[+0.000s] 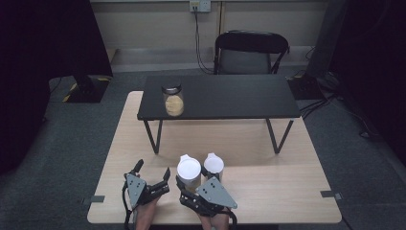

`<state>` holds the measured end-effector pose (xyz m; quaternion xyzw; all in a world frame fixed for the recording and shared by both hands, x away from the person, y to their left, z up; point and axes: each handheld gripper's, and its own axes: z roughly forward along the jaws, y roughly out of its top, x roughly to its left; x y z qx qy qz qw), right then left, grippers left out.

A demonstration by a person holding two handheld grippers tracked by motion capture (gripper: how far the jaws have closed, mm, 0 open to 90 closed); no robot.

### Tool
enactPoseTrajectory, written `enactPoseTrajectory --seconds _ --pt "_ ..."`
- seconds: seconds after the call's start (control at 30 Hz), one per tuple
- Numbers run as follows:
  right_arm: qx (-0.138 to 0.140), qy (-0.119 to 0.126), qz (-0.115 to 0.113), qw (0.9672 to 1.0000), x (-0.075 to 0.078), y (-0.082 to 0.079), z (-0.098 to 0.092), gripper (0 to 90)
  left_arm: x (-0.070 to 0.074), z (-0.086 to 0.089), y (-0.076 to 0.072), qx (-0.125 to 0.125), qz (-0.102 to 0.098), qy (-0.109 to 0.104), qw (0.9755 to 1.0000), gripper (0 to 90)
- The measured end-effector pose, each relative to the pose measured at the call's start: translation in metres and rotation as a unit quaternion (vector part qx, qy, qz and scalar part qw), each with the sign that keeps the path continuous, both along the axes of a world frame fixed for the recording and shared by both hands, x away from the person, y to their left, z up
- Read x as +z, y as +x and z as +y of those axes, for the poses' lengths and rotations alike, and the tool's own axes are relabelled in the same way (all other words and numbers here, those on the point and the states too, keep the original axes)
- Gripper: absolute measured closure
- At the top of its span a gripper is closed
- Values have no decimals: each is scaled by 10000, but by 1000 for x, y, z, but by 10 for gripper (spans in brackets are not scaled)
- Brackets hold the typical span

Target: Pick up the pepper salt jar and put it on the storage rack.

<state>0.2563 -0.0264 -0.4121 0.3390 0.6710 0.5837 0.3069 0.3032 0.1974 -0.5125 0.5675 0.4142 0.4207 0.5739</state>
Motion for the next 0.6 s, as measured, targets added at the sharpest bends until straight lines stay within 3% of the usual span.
enactPoseTrajectory --seconds 0.6 --pt "36 -72 -43 10000 31 13 -1 303 0 0 0 8 0 -12 10000 10"
